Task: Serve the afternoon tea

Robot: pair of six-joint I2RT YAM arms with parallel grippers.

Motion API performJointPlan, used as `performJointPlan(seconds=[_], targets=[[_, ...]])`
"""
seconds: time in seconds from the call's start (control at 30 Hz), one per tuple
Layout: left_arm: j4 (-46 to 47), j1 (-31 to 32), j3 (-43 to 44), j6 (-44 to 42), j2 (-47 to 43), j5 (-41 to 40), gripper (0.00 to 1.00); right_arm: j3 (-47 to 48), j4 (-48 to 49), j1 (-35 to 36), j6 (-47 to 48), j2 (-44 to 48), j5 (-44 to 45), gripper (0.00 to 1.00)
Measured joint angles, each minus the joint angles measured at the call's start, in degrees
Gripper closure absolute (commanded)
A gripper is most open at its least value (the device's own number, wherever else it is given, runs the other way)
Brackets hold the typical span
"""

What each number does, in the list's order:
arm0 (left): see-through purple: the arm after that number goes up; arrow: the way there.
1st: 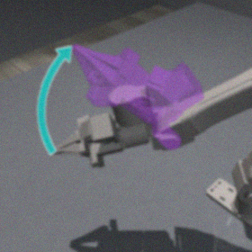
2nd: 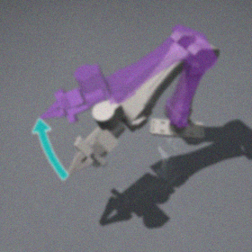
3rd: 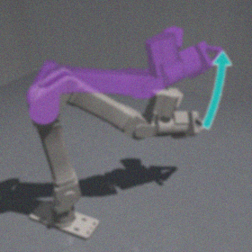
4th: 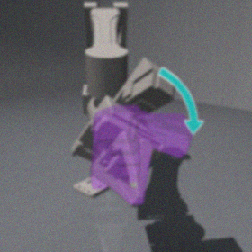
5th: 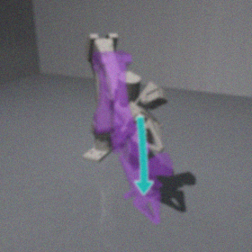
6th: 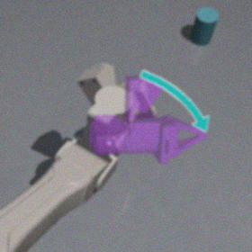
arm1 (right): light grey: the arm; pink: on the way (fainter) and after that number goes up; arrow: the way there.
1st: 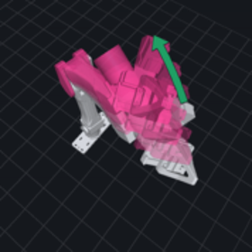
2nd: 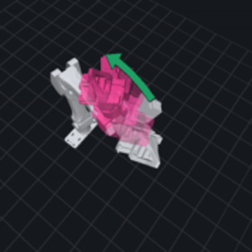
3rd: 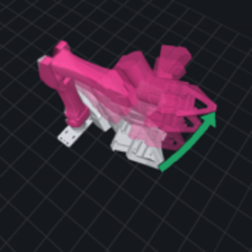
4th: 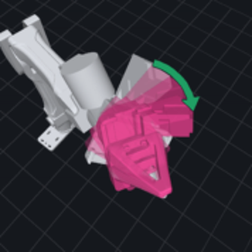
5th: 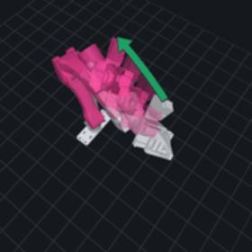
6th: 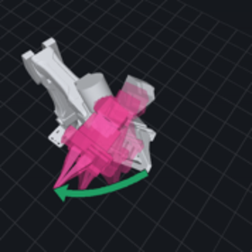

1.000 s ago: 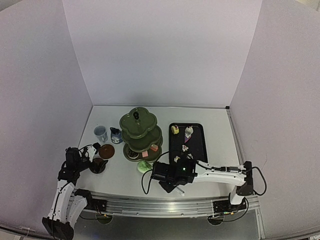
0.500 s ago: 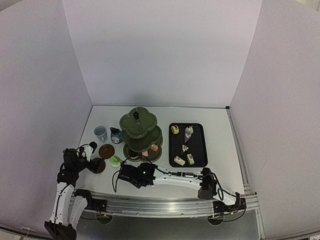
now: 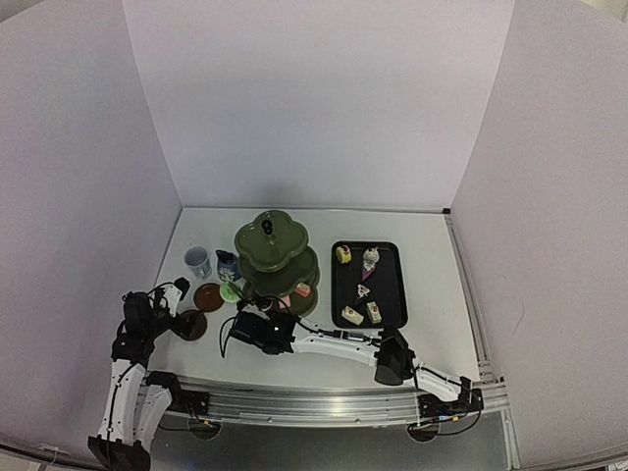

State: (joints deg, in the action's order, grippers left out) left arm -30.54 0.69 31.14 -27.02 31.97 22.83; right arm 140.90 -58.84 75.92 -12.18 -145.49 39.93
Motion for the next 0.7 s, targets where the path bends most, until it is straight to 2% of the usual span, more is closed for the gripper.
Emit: performJointPlan(seconds=[0.37, 0.7], targets=[[0.1, 0.0, 0.0, 0.04, -0.08, 0.05, 0.0, 0.56, 0.94, -0.21, 1.6, -1.35, 9.73, 1.0], [0.06, 0.0, 0.0, 0.04, 0.0, 0.06, 0.0, 0.57, 1.43, -0.41, 3.36, -4.42, 13.79, 1.0]])
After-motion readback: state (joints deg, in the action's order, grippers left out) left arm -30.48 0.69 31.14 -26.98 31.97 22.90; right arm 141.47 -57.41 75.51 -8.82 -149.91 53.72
